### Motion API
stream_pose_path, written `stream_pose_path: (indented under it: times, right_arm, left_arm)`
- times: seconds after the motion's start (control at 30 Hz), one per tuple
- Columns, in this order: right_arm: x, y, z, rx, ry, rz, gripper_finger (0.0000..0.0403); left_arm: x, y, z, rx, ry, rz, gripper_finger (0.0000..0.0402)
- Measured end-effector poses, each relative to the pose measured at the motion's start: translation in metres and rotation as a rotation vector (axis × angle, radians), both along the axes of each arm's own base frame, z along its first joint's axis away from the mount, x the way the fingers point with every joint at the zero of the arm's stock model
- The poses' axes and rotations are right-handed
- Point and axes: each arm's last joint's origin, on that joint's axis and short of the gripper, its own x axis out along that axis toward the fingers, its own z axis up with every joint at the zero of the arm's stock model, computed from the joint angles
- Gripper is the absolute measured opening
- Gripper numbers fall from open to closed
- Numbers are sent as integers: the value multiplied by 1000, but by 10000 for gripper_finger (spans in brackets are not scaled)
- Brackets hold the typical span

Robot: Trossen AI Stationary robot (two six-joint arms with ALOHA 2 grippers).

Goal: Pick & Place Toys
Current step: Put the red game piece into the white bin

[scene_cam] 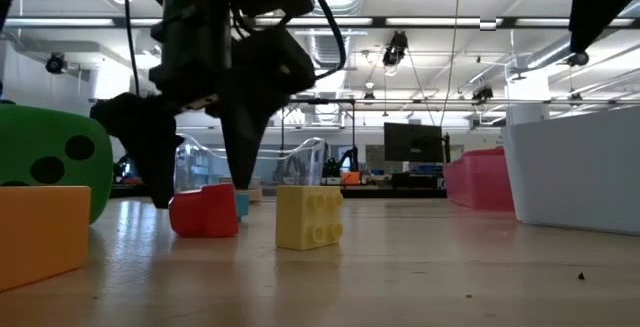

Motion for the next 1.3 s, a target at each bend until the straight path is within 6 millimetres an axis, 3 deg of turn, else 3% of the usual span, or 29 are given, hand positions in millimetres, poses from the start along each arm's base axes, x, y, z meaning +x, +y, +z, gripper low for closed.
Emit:
stream_pose_path:
  times: [0.2, 0.4, 0.93, 1.3]
  right_arm:
    - [0, 0, 0, -18, 15, 59, 334]
    - [0, 0, -1, -37, 22, 100, 334]
    - [1, -1, 0, -99, 9, 159, 334]
    - [2, -1, 0, -117, -11, 151, 334]
  left_arm:
    - [9, -3, -16, -40, -6, 49, 357]
    - [10, -4, -19, -49, 15, 89, 347]
    - [9, -6, -21, -107, 53, 107, 164]
    - [8, -6, -20, -113, 47, 89, 160]
